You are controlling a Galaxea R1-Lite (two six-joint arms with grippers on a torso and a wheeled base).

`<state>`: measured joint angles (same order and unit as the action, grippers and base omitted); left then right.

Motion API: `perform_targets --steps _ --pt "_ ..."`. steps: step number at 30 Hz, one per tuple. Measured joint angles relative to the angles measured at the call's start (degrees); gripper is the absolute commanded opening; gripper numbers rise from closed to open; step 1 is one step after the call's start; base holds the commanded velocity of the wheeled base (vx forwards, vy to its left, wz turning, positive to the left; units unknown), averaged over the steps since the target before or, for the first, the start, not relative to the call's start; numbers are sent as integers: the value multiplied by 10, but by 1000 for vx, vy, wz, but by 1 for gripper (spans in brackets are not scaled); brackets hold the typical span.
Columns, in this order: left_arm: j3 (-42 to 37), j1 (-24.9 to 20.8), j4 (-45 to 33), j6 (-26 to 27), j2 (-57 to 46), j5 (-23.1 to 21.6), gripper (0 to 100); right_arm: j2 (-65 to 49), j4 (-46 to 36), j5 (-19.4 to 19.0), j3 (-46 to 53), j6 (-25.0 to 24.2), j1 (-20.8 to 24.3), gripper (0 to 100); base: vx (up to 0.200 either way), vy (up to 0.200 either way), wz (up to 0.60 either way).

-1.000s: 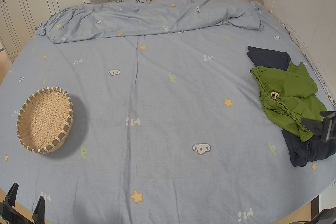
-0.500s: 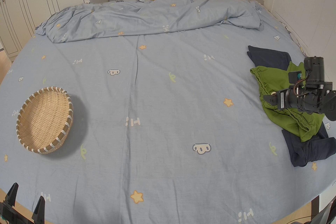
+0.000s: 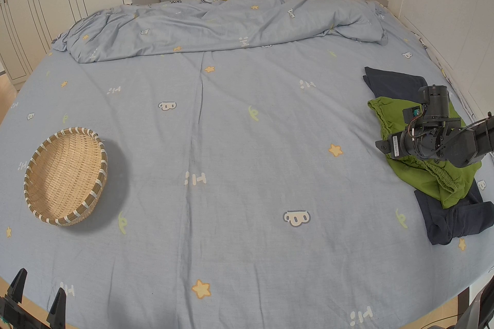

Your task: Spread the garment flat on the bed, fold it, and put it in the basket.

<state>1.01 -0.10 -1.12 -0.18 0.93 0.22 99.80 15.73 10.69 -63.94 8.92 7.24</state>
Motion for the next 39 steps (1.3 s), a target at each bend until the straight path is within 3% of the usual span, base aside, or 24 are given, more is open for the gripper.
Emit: perform_targets --steps 9,10,22,28,34,39 --pt "0 0 0 0 0 0 100 43 -1 6 -33 0 -7 100 0 0 0" --pt "0 0 0 0 0 0 100 44 0 7 -33 -1 -7 0 0 0 0" --pt "0 0 0 -1 0 0 100 55 -7 9 -46 -2 -14 0 0 0 0" --pt "0 0 0 -1 0 0 100 52 -95 7 -99 -17 -26 0 0 0 0" --pt "0 0 0 -1 0 1 100 36 -288 -10 -186 -81 -18 0 0 0 0" --pt "0 0 0 -1 0 1 100 13 -412 -55 -251 -211 31 0 0 0 0"
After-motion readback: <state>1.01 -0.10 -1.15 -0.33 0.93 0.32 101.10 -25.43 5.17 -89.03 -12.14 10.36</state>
